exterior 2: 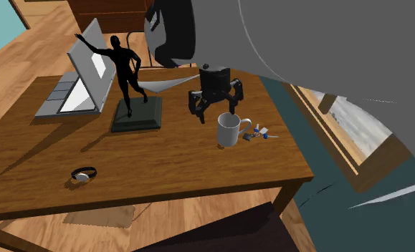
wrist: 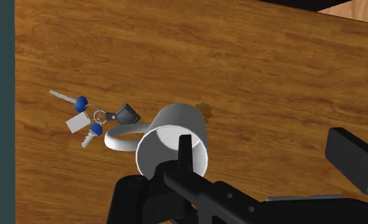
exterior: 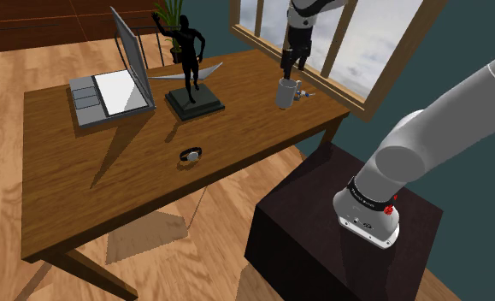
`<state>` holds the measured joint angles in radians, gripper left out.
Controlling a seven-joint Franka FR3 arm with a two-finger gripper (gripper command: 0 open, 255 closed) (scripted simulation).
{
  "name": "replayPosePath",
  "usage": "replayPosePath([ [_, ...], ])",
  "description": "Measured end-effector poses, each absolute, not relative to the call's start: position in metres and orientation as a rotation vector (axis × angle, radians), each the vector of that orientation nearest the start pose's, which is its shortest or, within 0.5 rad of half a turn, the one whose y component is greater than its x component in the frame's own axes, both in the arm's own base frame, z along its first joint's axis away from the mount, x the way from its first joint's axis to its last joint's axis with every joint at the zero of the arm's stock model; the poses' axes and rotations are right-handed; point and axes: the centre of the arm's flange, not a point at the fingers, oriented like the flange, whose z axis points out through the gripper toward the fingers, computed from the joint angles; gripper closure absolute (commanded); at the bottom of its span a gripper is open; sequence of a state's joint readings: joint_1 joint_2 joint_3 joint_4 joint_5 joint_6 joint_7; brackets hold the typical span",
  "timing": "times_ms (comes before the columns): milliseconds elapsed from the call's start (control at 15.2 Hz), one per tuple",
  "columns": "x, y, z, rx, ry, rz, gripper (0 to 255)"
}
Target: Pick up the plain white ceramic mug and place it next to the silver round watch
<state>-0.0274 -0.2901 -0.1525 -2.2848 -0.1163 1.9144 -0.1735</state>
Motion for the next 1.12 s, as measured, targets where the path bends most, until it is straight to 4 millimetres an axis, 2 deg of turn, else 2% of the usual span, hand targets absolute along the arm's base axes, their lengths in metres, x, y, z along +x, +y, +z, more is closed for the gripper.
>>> replayPosePath([
  [330, 0.490, -0.113, 0.411, -3.167, -0.079, 0.229, 0],
  [462, 0.503, -0.121, 0.394, -3.161, -0.082, 0.257, 0],
  [924, 0.503, -0.125, 0.354, -3.158, -0.083, 0.267, 0],
  [1122, 0.502, -0.127, 0.348, -3.158, -0.083, 0.267, 0],
])
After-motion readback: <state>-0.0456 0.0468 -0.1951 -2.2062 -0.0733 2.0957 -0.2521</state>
